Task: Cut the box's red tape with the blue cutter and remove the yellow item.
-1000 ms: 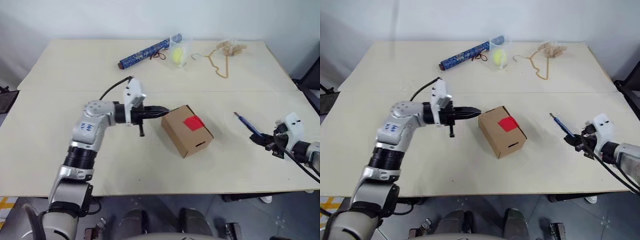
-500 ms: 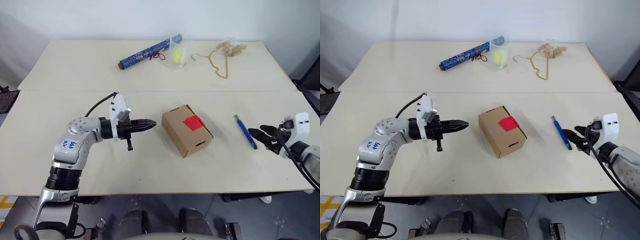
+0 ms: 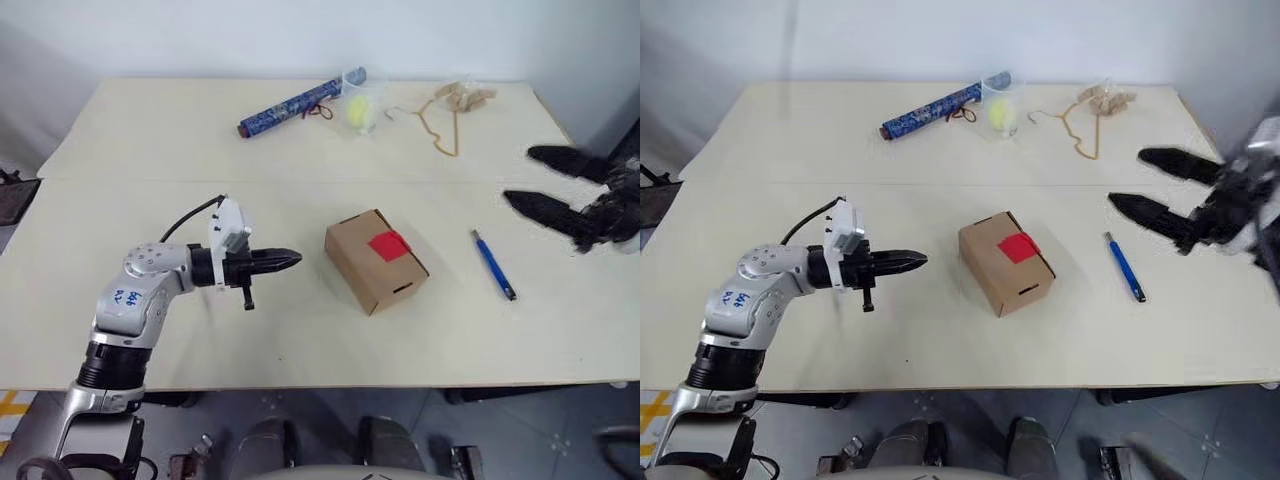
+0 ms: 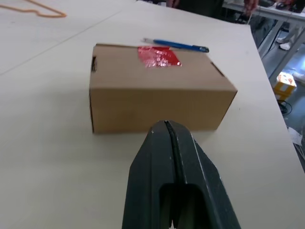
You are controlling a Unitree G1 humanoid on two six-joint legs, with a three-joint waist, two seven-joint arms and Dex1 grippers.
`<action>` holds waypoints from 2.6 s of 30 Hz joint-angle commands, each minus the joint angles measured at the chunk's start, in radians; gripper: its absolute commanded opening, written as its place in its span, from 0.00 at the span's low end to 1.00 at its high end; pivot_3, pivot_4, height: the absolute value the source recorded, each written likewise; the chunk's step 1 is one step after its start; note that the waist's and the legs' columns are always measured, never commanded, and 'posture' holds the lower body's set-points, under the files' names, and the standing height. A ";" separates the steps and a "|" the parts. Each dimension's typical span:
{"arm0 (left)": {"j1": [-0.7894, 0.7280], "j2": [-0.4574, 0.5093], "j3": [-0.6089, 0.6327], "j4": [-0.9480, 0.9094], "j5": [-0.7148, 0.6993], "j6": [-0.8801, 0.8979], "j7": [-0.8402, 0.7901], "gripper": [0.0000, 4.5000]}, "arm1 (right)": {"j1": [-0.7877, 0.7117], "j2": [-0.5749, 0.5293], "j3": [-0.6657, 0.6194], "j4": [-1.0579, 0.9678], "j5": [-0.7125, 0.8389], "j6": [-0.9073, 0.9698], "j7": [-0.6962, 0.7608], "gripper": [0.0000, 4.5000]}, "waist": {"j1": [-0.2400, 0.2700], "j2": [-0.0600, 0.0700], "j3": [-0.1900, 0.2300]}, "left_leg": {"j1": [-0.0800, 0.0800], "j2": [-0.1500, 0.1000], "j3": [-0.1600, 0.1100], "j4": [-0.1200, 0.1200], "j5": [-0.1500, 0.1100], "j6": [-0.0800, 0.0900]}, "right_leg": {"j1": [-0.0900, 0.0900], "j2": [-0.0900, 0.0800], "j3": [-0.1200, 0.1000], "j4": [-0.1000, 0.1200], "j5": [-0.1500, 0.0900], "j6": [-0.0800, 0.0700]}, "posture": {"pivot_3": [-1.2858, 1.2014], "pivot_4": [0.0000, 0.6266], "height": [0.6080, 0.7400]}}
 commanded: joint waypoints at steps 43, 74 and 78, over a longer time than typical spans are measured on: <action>-0.115 -0.195 -0.229 0.075 0.168 0.120 0.185 0.00 | -1.332 1.198 0.988 -0.095 -1.346 0.872 -0.037 0.02 | -0.002 0.012 -0.004 | 0.001 -0.002 0.003 0.000 0.002 -0.001 | -0.001 0.002 -0.003 0.009 0.002 -0.003 | 0.52 0.24 1.00; -0.260 -0.044 -0.172 -0.038 0.006 0.270 0.002 0.00 | -1.438 1.065 0.600 -0.396 -0.873 1.882 -0.210 0.75 | 0.000 0.011 -0.004 | 0.000 0.001 0.000 -0.001 0.001 -0.001 | 0.000 0.001 -0.005 0.006 0.001 -0.005 | 0.52 0.24 1.00; -0.274 -0.100 -0.258 0.023 0.085 0.217 0.039 0.00 | -1.538 1.172 0.590 -0.358 -0.885 1.996 -0.304 0.99 | -0.005 0.011 -0.004 | -0.001 -0.002 0.003 -0.004 0.001 -0.002 | -0.004 0.002 -0.004 0.007 0.001 -0.005 | 0.52 0.24 1.00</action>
